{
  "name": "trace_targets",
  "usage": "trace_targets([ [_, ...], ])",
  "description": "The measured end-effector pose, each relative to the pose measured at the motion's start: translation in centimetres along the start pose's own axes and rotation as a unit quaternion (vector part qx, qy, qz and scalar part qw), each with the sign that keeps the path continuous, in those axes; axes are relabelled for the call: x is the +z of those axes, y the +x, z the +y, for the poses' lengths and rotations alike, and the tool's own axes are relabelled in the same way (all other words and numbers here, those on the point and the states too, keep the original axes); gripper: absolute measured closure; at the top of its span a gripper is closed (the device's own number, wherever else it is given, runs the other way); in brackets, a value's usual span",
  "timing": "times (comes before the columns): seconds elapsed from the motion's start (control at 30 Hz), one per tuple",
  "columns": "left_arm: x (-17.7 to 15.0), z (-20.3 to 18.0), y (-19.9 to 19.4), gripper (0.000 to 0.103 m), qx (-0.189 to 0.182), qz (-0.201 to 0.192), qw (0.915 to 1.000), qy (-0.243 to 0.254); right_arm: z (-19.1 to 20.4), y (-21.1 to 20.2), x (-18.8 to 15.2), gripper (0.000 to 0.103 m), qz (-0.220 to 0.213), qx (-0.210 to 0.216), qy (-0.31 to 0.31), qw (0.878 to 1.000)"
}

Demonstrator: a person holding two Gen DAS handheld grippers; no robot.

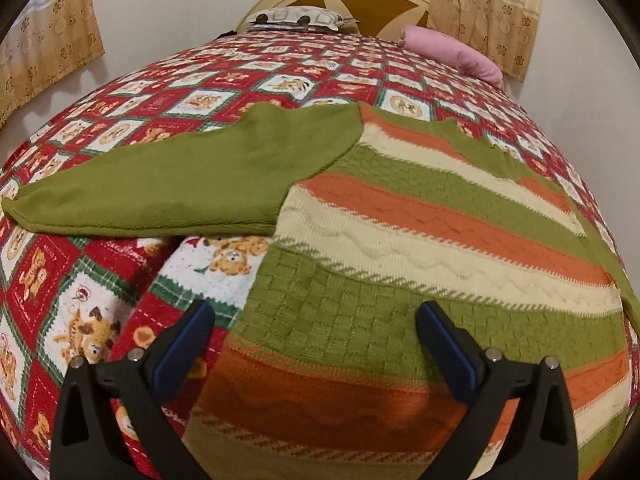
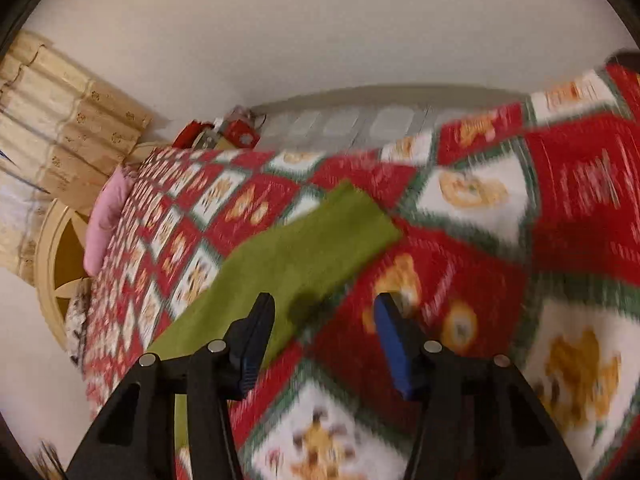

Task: Fold small clothes
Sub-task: 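Move the right tool to the green sleeve and grasp its cuff, then fold the gripped sleeve across the sweater body with the right tool, release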

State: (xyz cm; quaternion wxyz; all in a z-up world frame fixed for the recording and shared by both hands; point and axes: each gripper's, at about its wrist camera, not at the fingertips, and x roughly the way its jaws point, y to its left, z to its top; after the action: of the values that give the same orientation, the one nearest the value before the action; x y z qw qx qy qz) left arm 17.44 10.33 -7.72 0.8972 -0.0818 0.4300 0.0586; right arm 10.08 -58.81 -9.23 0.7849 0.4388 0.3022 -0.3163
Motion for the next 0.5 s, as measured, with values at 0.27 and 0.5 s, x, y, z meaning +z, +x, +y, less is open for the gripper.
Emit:
trace_targets([
  [0.27, 0.1, -0.1, 0.3, 0.000, 0.000, 0.002, 1.0000, 0.000, -0.1, 1.6, 0.9, 0.092, 0.005, 0.003, -0.026, 1.000],
  [0.5, 0.1, -0.1, 0.3, 0.000, 0.000, 0.001, 1.0000, 0.000, 2.6, -2.1, 1.5, 0.095, -0.025, 0.035, -0.060, 0.997],
])
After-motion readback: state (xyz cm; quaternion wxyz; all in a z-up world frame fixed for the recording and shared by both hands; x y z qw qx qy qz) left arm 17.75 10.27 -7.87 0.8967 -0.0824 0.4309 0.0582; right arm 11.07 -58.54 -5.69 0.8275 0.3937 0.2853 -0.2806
